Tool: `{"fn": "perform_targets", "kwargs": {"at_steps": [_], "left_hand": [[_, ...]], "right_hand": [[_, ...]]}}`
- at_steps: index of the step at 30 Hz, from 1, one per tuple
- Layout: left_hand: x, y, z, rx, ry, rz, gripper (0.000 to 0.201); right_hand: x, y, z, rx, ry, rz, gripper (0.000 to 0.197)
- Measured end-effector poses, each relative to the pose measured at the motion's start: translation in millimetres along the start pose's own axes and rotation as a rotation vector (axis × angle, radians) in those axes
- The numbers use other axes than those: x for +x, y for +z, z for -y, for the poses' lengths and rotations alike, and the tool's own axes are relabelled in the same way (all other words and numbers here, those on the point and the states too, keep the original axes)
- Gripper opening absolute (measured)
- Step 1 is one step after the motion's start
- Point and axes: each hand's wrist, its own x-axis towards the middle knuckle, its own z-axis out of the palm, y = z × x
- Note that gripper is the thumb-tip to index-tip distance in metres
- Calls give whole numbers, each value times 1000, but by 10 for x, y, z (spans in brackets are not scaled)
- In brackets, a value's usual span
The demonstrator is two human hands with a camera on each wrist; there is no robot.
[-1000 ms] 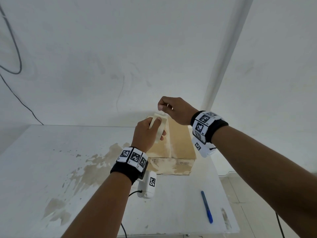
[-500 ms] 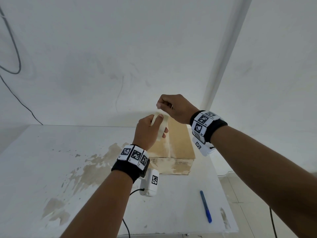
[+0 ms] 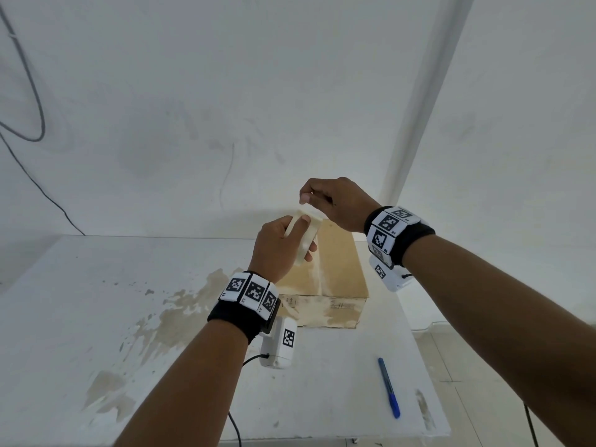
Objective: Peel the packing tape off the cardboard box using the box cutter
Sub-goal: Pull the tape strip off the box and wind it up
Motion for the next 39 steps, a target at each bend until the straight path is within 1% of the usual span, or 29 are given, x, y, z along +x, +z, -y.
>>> {"fn": "perform_targets", "kwargs": {"at_steps": [3,7,13,17,21,25,26,32,35,39], "left_hand": [[0,5,5,-13,-13,-3,40],[-3,11,-21,11,-4,-53,38],[-1,-22,-25,62,20,-43,37],[-6,-45,-8,58,22,-37,36],[-7,-46,-11,29,9,-36,37],[-3,-45,-5,25,14,-46,38],[-2,-44,0,25,15,-46,37],[-11,-39,43,66,36,-46,35],[-15,-36,52,107,55,-66,34],[-14,-63,89,124,72,-93,34]], "right_hand": [[6,2,-3,-26,28,2,20],[20,16,1,-114,93,5,32],[11,-9,0,-217,65,19,45],[0,-25,5,-260,57,5,52],[2,12,-27,-182,51,-35,54],[8,71,-62,-106,6,-25,38],[12,80,-69,-91,8,-19,37],[28,77,-74,-151,94,7,56],[22,84,-52,-78,126,-19,59],[0,127,-11,-22,132,-82,65]]}}
